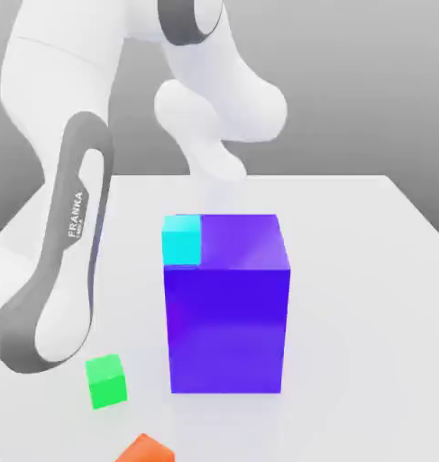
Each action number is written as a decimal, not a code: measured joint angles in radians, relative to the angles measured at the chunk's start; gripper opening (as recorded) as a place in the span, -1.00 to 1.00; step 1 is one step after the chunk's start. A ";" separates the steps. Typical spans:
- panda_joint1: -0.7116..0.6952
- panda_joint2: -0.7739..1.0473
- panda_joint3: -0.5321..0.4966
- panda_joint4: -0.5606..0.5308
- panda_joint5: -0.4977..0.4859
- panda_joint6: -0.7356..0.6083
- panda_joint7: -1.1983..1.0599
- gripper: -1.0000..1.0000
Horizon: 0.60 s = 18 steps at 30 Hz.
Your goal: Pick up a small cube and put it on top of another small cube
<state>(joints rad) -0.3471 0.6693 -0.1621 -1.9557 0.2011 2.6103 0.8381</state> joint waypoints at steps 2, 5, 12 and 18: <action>0.010 -0.054 -0.014 -0.014 -0.011 -0.041 0.008 -1.00; 0.023 -0.122 -0.015 -0.017 -0.029 -0.086 -0.011 -1.00; -0.090 -0.117 -0.003 -0.036 -0.015 -0.122 -0.228 -1.00; -0.196 -0.108 0.005 -0.056 0.000 -0.147 -0.426 -1.00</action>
<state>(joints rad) -0.5430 0.5616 -0.1573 -2.0120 0.2013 2.4635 0.4117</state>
